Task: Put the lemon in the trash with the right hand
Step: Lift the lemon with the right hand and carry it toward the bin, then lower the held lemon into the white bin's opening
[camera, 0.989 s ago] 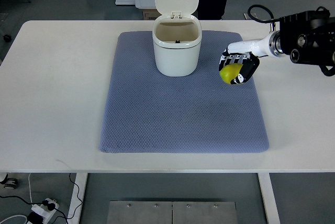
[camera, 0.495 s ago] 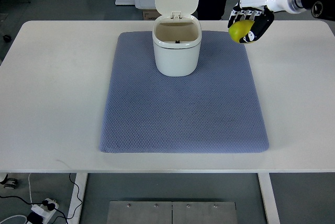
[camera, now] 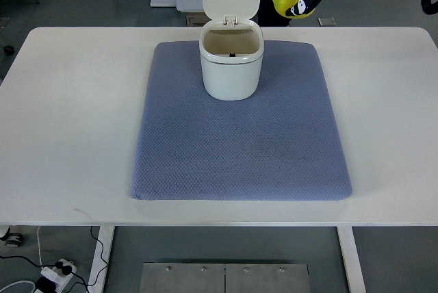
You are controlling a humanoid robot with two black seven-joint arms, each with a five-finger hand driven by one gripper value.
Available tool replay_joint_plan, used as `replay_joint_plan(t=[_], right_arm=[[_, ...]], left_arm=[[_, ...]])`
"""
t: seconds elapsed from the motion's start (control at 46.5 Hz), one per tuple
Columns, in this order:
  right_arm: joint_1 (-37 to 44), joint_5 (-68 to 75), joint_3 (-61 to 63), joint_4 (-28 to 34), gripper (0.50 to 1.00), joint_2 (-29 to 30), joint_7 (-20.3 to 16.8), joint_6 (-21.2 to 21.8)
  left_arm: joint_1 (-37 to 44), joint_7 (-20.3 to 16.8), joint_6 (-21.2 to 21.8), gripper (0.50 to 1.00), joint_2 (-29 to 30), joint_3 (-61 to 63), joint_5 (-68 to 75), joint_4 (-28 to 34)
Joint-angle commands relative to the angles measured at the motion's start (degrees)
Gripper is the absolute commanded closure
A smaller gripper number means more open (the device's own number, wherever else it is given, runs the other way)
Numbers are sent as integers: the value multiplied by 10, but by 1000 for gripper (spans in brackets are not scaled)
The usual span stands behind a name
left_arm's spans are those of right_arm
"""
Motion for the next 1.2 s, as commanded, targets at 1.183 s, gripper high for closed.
replay_joint_plan(t=[1.183], right_arm=[[-112, 77, 122, -101, 1000, 57, -19, 31]], left_arm=[[0, 0, 0, 500, 0, 0, 0, 0]])
